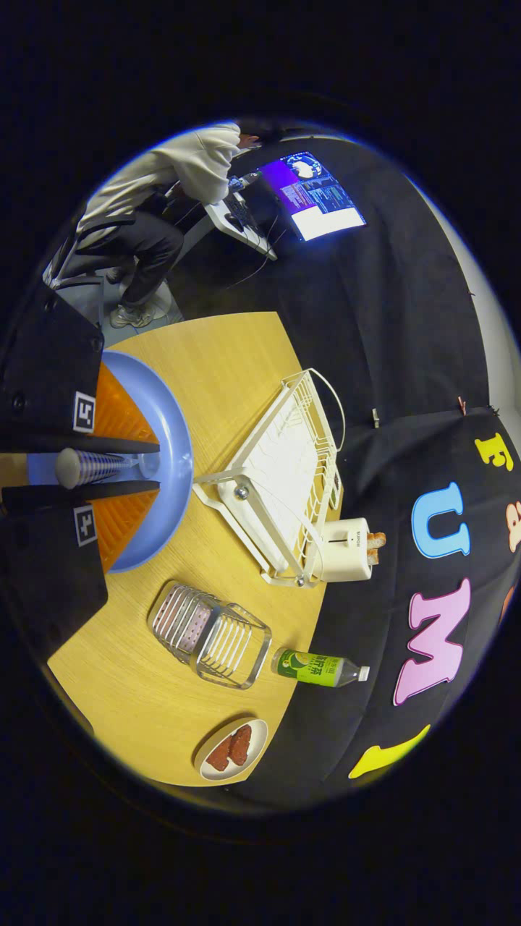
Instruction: Take the plate from the dish rack, then take the spoon from the basket and place it into the plate.
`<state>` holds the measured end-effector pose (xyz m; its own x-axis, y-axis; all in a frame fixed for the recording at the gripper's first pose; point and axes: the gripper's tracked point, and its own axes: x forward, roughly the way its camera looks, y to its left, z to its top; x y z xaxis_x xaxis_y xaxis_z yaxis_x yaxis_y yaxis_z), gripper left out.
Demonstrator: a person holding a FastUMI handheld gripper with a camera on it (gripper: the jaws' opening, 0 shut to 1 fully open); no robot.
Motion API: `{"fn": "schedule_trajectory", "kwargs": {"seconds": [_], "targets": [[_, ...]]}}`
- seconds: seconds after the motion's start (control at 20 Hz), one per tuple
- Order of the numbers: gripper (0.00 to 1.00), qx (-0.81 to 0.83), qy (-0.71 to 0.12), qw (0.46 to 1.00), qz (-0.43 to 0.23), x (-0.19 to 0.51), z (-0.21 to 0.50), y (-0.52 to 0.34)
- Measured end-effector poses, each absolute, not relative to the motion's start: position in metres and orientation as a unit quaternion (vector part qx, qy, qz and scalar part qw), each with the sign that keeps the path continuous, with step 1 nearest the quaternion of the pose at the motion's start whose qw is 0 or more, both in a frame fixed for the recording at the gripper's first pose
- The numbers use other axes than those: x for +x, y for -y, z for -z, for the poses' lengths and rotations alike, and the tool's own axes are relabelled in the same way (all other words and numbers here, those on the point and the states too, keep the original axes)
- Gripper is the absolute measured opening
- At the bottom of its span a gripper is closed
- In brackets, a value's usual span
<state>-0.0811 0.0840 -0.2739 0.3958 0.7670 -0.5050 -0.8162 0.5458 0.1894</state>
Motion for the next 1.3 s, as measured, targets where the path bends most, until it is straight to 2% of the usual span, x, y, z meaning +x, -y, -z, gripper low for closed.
{"fn": "schedule_trajectory", "kwargs": {"seconds": [0.3, 0.5, 0.6, 0.95, 1.3], "targets": [[0.24, -0.021, -0.312, 0.834, -0.455, -0.080, 0.271, -0.079], [0.90, -0.011, -0.302, 0.857, -0.417, -0.064, 0.247, -0.069], [0.99, -0.007, -0.285, 0.878, -0.385, -0.052, 0.228, -0.063], [0.99, 0.046, -0.194, 0.951, -0.234, -0.011, 0.137, -0.025], [0.99, 0.055, -0.099, 0.990, -0.085, -0.004, 0.059, 0.046]]}}
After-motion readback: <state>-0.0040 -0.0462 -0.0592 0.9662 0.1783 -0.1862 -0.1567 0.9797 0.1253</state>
